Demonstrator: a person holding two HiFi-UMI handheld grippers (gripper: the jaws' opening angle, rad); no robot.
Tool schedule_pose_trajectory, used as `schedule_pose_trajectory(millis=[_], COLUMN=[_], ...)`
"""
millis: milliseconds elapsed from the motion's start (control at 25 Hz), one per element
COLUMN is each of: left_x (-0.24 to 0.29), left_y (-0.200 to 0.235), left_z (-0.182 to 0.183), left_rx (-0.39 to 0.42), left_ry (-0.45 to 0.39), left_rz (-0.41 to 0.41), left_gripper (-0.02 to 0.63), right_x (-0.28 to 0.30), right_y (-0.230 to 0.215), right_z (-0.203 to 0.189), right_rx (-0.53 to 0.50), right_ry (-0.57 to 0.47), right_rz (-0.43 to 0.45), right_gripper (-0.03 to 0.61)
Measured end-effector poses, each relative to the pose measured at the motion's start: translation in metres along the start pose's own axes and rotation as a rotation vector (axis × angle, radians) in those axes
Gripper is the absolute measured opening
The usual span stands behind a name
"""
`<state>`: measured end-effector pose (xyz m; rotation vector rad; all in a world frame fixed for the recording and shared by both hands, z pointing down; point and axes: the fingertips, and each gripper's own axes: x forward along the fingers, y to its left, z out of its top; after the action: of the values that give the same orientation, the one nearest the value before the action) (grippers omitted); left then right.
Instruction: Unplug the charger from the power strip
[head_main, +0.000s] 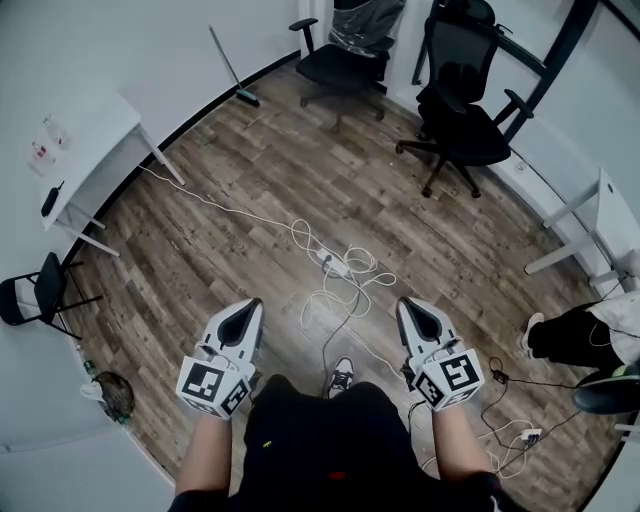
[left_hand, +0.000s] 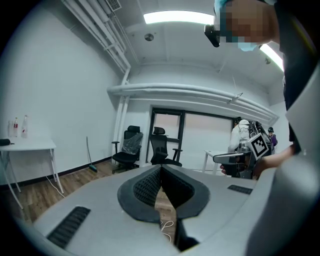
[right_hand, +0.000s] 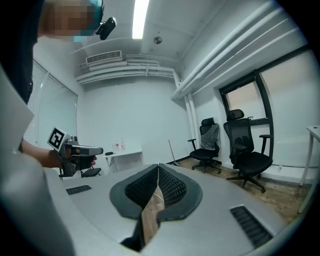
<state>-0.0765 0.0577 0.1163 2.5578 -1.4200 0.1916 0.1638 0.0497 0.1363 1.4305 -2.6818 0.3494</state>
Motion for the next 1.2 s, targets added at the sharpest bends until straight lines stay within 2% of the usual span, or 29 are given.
schedule_pose_trajectory(millis=[280, 560, 720, 880, 1040, 1200], left_x=[0.063, 0.124, 0.15, 0.169, 0.182, 0.204], left_y=[0.004, 0.034, 0.07, 0.123, 0.178, 0.206], left_z=[0.003, 0.01, 0.017, 0.013, -0.003, -0.03], left_rx=[0.002, 0.006, 0.016, 0.049, 0.079, 0.048], left_ry=[0.034, 0.038, 0.045, 0.068, 0.112, 0.147], left_rz=[-0.024, -0.105, -0.153, -0.198, -0.213, -0.198], left_gripper=[0.02, 0.02, 0.02, 0.02, 0.02, 0.02], right_x=[0.027, 0.07, 0.111, 0.159, 0.202, 0.23], right_y=[-0.051, -0.08, -0.081, -0.068, -0.059, -0.079], right_z=[-0.006, 0.007, 0.018, 0.008, -0.012, -0.037], right_rx=[0.041, 0.039, 0.036, 0.032, 0.027, 0.02], right_ry=[0.015, 0.004, 0.002, 0.04, 0.076, 0.11], right_rz=[-0.025, -0.095, -0.133, -0.166, -0.186, -0.185], right_gripper=[0.023, 0.023, 0.023, 0.023, 0.023, 0.023])
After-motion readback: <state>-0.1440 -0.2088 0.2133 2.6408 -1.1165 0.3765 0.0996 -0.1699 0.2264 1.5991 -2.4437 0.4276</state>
